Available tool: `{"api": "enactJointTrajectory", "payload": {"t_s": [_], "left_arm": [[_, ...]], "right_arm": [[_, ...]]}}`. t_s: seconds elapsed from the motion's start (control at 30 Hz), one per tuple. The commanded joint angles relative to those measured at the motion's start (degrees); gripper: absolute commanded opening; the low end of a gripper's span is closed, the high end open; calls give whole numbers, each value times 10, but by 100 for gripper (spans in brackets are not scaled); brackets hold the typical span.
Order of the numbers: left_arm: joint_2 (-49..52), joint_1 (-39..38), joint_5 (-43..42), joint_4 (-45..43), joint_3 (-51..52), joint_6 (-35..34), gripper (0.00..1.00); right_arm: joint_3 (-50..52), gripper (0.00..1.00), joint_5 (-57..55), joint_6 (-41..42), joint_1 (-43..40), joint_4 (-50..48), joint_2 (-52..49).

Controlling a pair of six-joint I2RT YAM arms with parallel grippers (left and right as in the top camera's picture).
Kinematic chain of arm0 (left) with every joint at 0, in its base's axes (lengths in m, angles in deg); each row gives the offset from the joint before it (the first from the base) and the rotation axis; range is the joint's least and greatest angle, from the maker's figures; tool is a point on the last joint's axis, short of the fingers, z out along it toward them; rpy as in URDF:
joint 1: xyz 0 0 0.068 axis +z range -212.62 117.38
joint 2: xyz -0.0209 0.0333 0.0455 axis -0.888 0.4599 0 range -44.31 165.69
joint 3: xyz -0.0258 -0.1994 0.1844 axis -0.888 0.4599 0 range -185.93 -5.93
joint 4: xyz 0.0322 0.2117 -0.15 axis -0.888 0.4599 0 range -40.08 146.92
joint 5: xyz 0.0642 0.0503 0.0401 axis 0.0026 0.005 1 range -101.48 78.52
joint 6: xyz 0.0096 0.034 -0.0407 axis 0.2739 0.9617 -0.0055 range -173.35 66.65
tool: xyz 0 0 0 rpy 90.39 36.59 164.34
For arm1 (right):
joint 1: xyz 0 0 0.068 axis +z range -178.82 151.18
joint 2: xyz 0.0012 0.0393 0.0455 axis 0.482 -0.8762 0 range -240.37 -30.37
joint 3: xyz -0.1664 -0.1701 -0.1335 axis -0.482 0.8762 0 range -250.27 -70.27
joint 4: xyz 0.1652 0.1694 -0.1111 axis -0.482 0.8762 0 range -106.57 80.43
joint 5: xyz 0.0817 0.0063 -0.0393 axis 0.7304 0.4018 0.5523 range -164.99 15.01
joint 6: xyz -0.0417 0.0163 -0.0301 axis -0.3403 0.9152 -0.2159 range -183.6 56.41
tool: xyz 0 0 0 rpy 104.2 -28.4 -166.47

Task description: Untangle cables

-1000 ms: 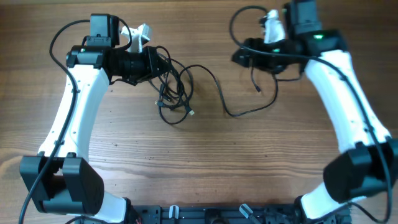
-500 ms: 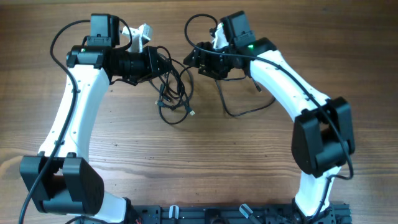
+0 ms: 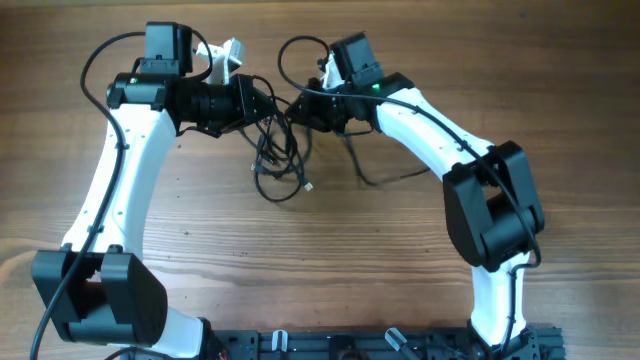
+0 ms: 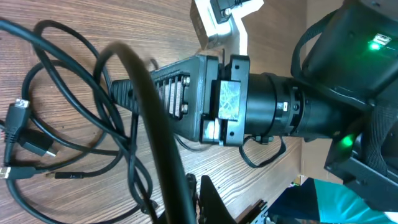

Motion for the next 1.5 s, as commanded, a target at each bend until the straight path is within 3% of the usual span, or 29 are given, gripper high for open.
{"api": "enactJointTrajectory", "payload": {"t_s": [0.0,0.1,0.37,0.47,0.53,0.7,0.93,1.03,1.13,1.23,1.33,1.47], "left_arm": [[2,-4,-14,3,-3,14,4],[2,-4,-10,5,-3,14,4],[2,-4,-2,6,-3,14,4],[2,-4,0,7,-3,13,4],[2,-4,3,6,-3,14,4],[2,-4,23,6,-3,14,4],[2,-7,83,21,-3,13,4],[2,-13,237,63,-3,12,4],[2,-12,424,113,-3,-26,4],[2,-12,543,137,-3,-67,4],[2,-12,546,133,-3,-67,4],[2,-12,518,118,-3,-66,4]], "right_arm": [[-3,4,18,-29,-19,-10,-6],[-4,4,63,-24,-57,-50,23],[-4,4,284,105,-172,-172,97],[-4,4,325,76,-208,-166,104],[-4,4,329,23,-229,-106,104],[-3,4,144,-176,-247,171,104],[-5,5,250,-158,-246,122,128],[-5,4,279,-118,-254,67,167],[-5,5,269,-129,-282,78,213],[-5,4,212,-167,-308,143,235],[-5,5,136,-226,-308,237,237],[-5,5,-84,-268,-293,344,236]]}}
